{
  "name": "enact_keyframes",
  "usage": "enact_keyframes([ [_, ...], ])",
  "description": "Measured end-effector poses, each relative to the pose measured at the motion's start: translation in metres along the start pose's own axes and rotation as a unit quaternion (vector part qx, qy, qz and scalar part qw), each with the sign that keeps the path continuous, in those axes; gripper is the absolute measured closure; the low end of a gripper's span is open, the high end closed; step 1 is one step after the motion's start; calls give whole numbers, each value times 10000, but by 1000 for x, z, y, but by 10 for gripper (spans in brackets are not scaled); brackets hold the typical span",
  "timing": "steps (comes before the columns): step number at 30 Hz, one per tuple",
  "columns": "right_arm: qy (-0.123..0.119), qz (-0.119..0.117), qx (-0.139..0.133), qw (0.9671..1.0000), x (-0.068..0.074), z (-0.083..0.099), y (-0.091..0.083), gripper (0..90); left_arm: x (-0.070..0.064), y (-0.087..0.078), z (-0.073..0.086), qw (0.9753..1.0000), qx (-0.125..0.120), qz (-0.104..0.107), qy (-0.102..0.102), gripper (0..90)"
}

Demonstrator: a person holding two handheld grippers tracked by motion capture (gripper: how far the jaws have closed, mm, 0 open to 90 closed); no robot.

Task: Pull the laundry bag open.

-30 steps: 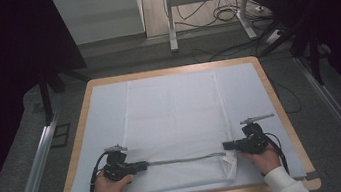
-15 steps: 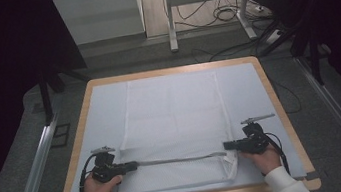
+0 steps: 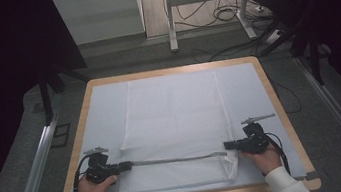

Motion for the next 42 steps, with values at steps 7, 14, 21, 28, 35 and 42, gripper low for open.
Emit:
enact_keyframes([
  [7, -1, 8, 12, 10000, -1, 0, 0, 875, 8, -6, 2, 9998, -30, -188, 1, 868],
  [14, -8, 12, 3, 10000, -1, 0, 0, 876, 19, -14, 5, 9994, -94, -336, -88, 868],
  [21, -10, 0, 29, 10000, -1, 0, 1, 876, 32, -23, 10, 9989, -168, -338, -280, 868],
  [28, -93, 29, 115, 9999, 1, 2, 6, 876, 34, -23, 13, 9987, -91, -461, -188, 868],
  [35, -50, 49, 48, 10000, -1, 2, 3, 875, 31, -21, 13, 9990, -87, -407, -163, 867],
  [42, -137, 122, 71, 9998, -4, 2, 3, 812, 27, -22, 15, 9982, -180, -564, 10, 845],
])
Point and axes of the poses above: each handheld gripper's, and its own axes: y roughly forward along the jaws, z roughly out of its underside, x roughly to its left, the point moved 8 cm from there along y, roughly forward along the jaws, and after that the axes turned 5 degrees about y, right-handed, at the moved point
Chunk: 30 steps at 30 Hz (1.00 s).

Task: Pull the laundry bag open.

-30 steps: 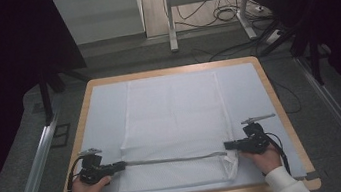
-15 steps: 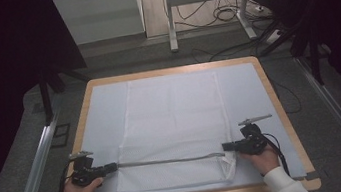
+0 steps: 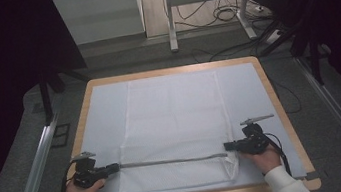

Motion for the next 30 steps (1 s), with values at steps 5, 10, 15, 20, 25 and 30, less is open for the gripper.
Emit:
enact_keyframes([
  [5, -82, 211, -166, 9996, -3, -3, -8, 539, 2, -5, -1, 9992, -187, -314, 140, 627],
  [10, -107, 423, -467, 9980, -6, -8, -18, 387, -7, -12, -11, 9972, -561, -323, 376, 439],
  [15, -205, 685, -805, 9942, -7, -15, -29, 313, -14, -15, -23, 9940, -755, -431, 667, 342],
  [20, -402, 769, -1117, 9900, -6, -19, -43, 287, -15, -13, -37, 9898, -899, -571, 945, 298],
  [25, -578, 790, -1339, 9861, -7, -17, -57, 285, -9, -4, -53, 9870, -924, -682, 1126, 287],
  [30, -626, 790, -1417, 9848, -18, -5, -69, 275, -7, 3, -59, 9858, -907, -671, 1243, 285],
])
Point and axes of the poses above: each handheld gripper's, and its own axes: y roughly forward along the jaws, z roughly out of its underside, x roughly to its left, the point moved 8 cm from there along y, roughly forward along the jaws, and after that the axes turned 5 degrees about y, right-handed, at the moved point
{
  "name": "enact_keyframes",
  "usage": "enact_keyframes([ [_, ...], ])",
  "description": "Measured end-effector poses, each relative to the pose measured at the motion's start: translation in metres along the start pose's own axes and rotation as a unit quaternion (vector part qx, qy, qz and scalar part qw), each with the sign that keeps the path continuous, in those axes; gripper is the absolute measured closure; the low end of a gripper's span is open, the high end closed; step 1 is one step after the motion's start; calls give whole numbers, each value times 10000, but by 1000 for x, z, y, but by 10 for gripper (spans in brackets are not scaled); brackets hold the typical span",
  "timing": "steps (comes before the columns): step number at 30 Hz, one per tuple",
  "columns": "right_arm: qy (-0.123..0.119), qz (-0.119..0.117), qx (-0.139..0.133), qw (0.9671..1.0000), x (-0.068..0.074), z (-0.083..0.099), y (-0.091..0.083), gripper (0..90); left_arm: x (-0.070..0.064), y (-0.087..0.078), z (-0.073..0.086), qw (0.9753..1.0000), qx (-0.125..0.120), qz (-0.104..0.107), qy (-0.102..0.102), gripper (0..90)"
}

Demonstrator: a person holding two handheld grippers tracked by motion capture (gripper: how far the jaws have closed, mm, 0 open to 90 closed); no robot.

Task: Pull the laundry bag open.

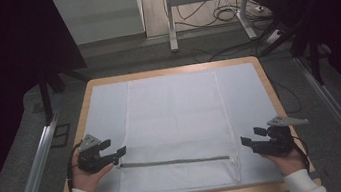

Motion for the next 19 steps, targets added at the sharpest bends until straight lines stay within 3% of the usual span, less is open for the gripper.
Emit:
enact_keyframes([
  [7, 76, 178, 18, 9998, -18, 12, -6, 276, -2, 4, 5, 10000, 83, -2, 37, 287],
  [19, -89, 110, 12, 9999, -14, 12, -4, 276, 2, 0, 9, 9999, 73, -29, -62, 285],
])
Point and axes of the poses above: each handheld gripper's, and its own axes: y roughly forward along the jaws, z roughly out of its underside, x roughly to its left, the point moved 8 cm from there along y, roughly forward along the jaws, and after that the axes turned 5 degrees about y, right-handed, at the moved point
